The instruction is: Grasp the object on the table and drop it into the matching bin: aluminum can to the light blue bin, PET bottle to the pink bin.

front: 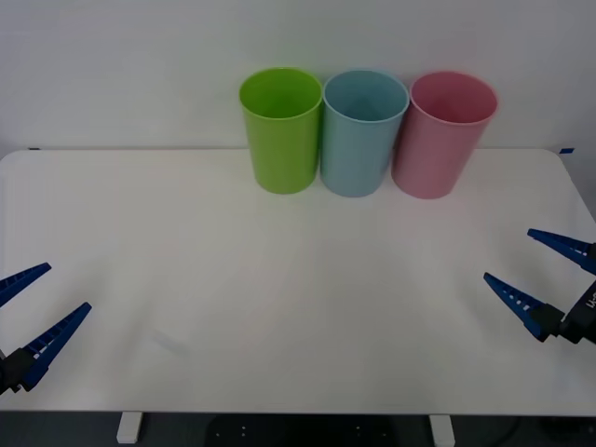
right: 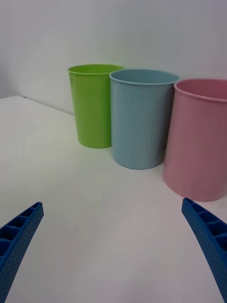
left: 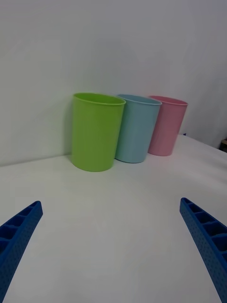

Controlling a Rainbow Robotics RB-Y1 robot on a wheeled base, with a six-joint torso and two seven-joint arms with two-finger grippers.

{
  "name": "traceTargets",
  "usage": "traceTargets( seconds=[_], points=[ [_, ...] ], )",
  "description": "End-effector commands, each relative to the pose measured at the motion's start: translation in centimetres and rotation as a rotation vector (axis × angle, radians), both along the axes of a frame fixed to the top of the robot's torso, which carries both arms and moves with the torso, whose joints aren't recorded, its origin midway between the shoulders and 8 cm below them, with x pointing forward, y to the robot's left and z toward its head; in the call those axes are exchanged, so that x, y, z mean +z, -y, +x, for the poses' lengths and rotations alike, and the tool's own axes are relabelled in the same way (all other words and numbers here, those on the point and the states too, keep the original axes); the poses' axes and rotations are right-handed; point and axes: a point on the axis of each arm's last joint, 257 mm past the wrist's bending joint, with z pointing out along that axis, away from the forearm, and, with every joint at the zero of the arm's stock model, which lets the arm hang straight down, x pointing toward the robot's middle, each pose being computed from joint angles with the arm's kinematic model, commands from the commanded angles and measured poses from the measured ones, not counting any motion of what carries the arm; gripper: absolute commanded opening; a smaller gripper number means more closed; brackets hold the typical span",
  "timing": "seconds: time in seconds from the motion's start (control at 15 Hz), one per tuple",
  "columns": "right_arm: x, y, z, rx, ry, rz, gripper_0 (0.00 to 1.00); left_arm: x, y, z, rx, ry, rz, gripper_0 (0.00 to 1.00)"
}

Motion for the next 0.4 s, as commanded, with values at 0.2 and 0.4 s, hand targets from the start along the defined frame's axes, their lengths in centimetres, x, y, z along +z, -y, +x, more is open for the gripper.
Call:
traceTargets(
  seconds=[0.2,0.4],
  points=[
    [-1.14,0.21,-1.87,-0.006,-0.034,-0.002,1.0,0.0,0.0,0.0,0.0,0.0,0.0,1.0],
    [-1.14,0.21,-1.87,-0.006,-0.034,-0.002,1.0,0.0,0.0,0.0,0.0,0.0,0.0,1.0]
  ],
)
